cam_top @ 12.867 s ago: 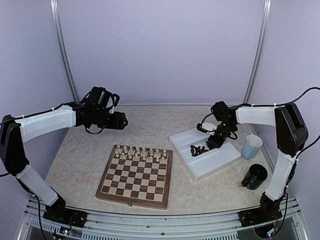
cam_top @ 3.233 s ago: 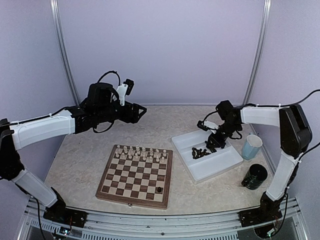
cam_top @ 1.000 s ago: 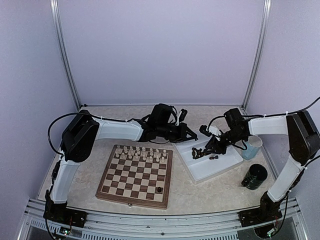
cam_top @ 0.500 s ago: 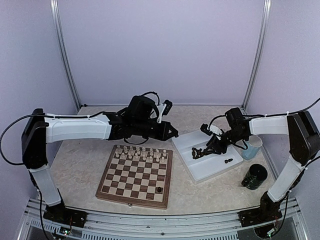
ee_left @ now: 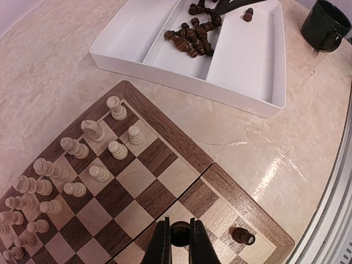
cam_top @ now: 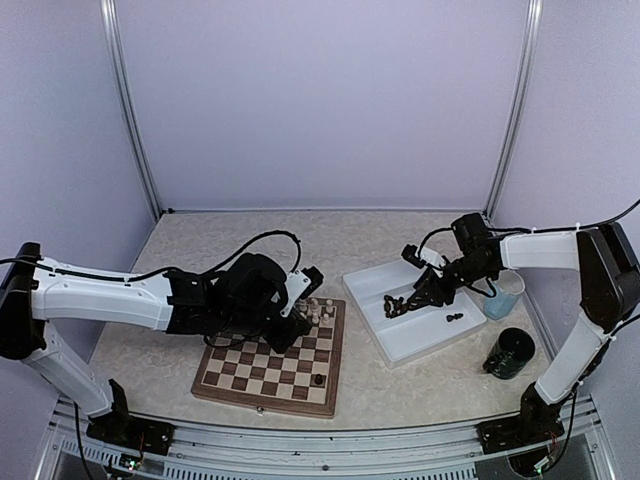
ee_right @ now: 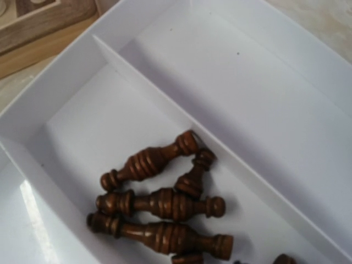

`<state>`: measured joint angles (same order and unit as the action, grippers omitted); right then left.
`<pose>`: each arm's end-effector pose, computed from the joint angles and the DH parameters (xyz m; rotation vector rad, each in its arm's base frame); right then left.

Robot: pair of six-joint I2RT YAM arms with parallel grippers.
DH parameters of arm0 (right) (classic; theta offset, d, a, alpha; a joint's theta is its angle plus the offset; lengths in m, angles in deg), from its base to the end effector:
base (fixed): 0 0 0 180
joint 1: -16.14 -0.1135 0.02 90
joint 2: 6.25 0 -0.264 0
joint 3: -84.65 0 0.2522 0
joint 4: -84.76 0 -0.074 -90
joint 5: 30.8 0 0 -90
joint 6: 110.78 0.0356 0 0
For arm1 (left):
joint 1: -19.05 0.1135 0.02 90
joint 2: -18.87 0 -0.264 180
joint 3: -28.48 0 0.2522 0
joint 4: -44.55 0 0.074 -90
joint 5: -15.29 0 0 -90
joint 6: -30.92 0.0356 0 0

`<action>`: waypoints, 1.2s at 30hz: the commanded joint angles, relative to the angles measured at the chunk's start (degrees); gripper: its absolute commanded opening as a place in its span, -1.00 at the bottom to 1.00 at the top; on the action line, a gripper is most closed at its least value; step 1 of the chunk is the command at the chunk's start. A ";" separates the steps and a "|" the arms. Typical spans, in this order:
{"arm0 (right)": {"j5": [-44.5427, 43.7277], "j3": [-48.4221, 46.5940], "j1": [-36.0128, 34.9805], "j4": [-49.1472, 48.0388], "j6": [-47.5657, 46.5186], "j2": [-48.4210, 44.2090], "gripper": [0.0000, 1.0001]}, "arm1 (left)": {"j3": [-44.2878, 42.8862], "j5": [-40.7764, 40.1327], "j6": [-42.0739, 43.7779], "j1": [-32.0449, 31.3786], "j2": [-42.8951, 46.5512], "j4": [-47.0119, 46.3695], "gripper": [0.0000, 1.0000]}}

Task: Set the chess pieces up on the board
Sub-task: Place the pawn on b7.

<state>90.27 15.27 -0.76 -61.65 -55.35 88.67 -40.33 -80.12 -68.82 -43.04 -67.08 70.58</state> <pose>0.3045 0.1117 0.1781 -1.2452 2.1460 0.5746 0.1538 -0.2831 0.2276 1.0053 2.1555 -0.5130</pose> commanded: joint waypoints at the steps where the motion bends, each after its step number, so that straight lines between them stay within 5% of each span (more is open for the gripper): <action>1: 0.39 -1.34 0.69 0.23 0.64 -1.22 -0.10 | 0.69 -4.42 2.60 -2.48 -2.37 0.41 -1.00; 36: 0.66 -1.26 0.65 1.26 -0.13 0.05 -0.06 | 8.08 -2.24 3.01 -9.05 -3.99 -3.87 -0.94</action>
<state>90.29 15.23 -0.74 -61.34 -55.41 88.67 -32.55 -82.68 -65.50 -51.25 -71.41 68.68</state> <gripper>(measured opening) 0.465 0.065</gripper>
